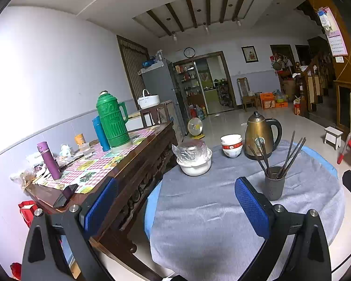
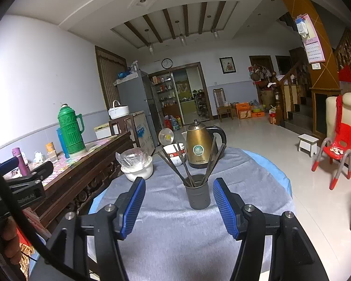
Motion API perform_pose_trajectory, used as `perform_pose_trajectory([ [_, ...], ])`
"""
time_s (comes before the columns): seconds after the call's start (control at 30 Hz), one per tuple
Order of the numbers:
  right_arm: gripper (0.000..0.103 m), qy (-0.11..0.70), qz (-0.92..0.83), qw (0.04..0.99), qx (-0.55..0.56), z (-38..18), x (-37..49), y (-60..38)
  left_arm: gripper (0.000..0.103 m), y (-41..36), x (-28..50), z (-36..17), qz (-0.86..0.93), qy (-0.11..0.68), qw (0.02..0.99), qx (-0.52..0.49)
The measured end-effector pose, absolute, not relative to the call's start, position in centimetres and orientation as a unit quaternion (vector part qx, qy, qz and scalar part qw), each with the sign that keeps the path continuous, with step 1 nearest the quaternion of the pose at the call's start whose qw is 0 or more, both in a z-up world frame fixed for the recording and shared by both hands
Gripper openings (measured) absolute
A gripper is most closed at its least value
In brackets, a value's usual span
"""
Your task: Organize utensils
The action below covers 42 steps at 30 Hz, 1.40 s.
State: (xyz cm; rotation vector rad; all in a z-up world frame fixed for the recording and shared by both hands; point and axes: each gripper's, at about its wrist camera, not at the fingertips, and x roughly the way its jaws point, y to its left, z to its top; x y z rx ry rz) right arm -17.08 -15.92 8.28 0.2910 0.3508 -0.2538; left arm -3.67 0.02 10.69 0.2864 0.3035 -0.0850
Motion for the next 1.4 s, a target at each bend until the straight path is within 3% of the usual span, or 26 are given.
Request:
perform_pose_trajectory([
  [1.4, 0.064, 0.219, -0.138, 0.955, 0.147, 7.1, -15.3, -14.5, 0.100, 2.7, -2.1, 9.5, -0.048, 0.190, 0.975, 0.105],
])
